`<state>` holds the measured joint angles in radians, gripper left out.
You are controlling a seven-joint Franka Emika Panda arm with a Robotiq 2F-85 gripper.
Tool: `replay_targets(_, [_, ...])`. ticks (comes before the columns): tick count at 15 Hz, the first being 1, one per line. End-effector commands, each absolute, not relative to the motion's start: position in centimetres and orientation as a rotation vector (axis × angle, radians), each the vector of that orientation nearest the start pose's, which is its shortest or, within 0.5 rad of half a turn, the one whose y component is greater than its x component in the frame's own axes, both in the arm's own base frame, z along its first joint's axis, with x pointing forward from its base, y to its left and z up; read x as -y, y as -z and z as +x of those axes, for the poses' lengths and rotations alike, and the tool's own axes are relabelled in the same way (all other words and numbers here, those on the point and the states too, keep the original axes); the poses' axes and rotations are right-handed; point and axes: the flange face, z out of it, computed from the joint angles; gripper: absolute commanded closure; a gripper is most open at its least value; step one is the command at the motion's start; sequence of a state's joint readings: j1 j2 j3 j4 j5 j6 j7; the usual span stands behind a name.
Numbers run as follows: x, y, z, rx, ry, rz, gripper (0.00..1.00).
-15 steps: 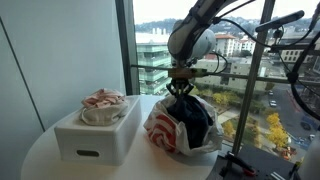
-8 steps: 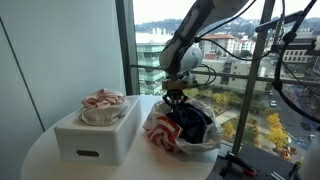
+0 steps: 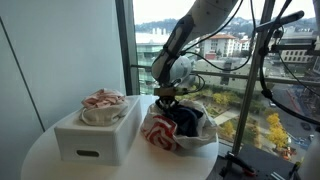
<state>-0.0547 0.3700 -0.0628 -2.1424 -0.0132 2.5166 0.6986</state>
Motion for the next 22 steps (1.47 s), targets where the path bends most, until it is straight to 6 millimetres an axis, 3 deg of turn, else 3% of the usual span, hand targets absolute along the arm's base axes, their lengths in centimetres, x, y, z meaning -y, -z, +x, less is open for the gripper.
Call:
replay_targets(1, [5.5,-26.4,60.0,-1.224,0.239,-2.829,0.97])
replay_targets(3, [5.4,-26.7,60.7,-1.228,0.225,-2.843,0.64])
replay_targets(5, [5.3,-27.0,60.3,-1.211,0.161,-2.819,0.5])
replay_targets(9, [6.2,-30.0,56.8,-1.277,0.009,-2.866,0.2])
replay_targets(12, [5.0,-34.9,54.1,-1.191,0.034,-2.93,0.01])
replay_targets(16, [-1.8,-41.2,52.6,-0.875,0.216,-3.04,0.0])
replay_targets(19, [-10.0,-45.0,52.0,-0.643,0.351,-3.101,0.0])
replay_targets(22, [-17.2,-46.6,53.6,-0.381,0.512,-3.154,0.0])
